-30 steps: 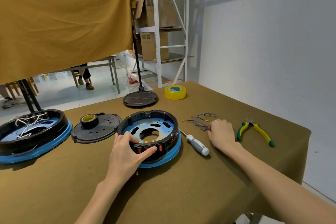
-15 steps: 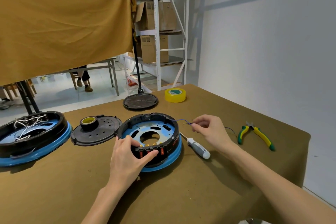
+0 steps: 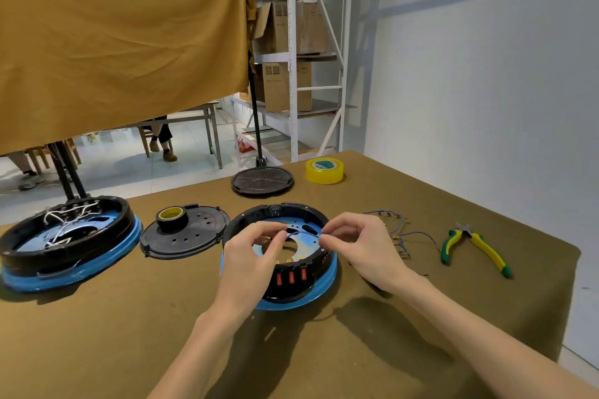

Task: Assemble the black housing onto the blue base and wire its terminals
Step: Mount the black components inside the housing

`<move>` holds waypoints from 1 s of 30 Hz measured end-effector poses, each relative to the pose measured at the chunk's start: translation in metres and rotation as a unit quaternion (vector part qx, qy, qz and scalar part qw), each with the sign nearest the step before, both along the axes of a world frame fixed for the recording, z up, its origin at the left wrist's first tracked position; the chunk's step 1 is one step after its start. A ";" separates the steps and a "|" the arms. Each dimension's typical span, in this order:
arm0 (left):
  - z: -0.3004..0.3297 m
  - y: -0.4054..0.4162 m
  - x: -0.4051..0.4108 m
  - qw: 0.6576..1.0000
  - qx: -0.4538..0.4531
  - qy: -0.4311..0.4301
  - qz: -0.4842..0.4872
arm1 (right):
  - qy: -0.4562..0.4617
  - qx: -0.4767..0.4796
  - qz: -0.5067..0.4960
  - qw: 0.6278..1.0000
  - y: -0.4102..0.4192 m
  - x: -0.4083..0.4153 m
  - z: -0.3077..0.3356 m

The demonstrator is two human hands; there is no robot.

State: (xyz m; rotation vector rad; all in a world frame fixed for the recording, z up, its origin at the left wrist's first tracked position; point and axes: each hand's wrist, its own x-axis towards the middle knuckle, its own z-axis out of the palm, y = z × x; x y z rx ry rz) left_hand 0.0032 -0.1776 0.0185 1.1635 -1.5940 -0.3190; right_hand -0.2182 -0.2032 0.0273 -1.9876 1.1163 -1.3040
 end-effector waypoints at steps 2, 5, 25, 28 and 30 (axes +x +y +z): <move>-0.001 -0.001 0.003 1.000 0.012 0.018 -0.005 | -0.021 -0.005 -0.016 1.000 0.000 -0.001 0.000; -0.004 -0.005 0.007 0.998 0.016 0.057 -0.011 | -0.017 0.006 -0.007 1.000 0.000 -0.002 0.001; -0.021 -0.030 0.051 0.982 0.124 -0.136 0.048 | -0.109 0.175 0.075 0.975 0.001 0.040 0.010; -0.025 -0.029 0.049 0.969 0.179 -0.164 0.037 | -0.134 0.219 0.061 0.965 0.002 0.041 0.013; -0.023 -0.025 0.046 0.964 0.182 -0.188 0.047 | -0.145 0.236 0.045 0.960 0.000 0.040 0.015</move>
